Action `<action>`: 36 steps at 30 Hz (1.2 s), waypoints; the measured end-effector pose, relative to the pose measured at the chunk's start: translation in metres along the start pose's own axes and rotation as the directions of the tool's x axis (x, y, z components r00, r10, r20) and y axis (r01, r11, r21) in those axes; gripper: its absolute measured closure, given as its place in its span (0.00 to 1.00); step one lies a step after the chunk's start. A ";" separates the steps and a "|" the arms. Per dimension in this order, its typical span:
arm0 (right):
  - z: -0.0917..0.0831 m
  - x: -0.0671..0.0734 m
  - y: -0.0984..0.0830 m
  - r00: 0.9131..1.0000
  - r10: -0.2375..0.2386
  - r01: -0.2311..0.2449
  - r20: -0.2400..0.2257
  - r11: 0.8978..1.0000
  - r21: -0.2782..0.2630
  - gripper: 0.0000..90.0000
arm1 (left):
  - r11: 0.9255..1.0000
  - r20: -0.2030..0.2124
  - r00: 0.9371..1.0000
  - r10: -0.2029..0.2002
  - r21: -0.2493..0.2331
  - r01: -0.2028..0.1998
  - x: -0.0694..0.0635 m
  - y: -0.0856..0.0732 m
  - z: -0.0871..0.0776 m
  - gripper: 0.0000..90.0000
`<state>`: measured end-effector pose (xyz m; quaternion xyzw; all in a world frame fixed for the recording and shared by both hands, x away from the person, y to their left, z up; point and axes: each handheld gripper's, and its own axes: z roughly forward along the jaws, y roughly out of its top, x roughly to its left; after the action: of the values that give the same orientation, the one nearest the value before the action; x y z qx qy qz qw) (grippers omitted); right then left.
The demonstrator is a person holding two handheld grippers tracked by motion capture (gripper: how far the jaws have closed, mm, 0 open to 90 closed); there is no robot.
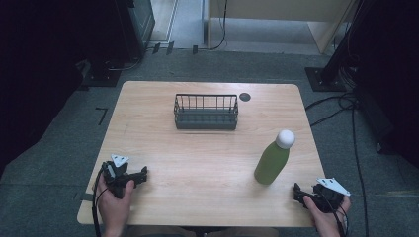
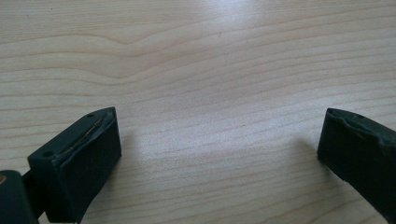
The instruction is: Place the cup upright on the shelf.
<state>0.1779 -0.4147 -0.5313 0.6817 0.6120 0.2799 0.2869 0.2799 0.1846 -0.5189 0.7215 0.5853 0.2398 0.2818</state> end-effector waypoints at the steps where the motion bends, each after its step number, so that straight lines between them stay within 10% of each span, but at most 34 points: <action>1: 0.000 0.000 0.000 1.000 0.000 0.000 0.000 1.000 0.000 0.00 | 1.000 0.000 1.000 0.000 0.000 0.000 0.000 0.000 0.000 0.00; 12: -0.004 0.004 0.002 0.999 0.008 -0.008 -0.040 1.000 -0.015 0.03 | 1.000 0.000 1.000 -0.001 -0.002 0.001 0.000 0.000 0.000 0.00; 36: -0.028 0.060 0.031 0.979 -0.107 0.093 -0.174 0.992 -0.090 0.03 | 1.000 0.000 1.000 -0.002 -0.002 0.002 0.000 0.000 0.000 0.00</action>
<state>0.1836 -0.3563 -0.4878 0.6099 0.6571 0.3498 0.2719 0.2803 0.1843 -0.5190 0.7207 0.5857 0.2399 0.2828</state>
